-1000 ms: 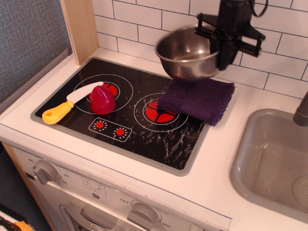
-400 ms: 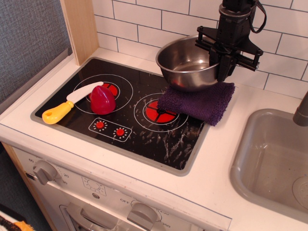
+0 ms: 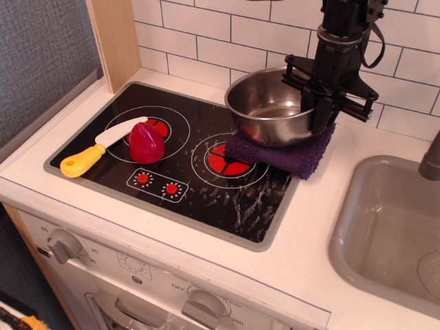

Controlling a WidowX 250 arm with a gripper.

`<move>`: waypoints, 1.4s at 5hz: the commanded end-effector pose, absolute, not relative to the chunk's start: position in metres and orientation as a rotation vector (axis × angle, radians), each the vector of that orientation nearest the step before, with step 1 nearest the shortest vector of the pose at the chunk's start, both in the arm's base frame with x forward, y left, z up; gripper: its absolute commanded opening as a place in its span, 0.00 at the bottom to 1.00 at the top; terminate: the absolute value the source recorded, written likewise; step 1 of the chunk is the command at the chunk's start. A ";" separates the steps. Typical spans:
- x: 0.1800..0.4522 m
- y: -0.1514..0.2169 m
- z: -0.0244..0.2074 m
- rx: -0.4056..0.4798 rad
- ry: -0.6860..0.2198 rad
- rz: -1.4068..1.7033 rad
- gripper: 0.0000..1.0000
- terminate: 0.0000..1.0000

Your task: Put the silver pan on the purple rag.

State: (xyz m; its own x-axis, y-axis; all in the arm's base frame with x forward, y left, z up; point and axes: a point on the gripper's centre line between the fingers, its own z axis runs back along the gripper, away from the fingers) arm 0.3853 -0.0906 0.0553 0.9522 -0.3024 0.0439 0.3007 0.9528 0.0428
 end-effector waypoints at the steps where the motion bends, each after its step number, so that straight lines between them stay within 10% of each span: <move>1: 0.374 -0.090 0.073 0.021 -0.080 -0.243 1.00 0.00; 6: 0.351 -0.075 0.125 -0.066 -0.208 -0.158 1.00 0.00; 7: 0.351 -0.075 0.125 -0.066 -0.208 -0.158 1.00 1.00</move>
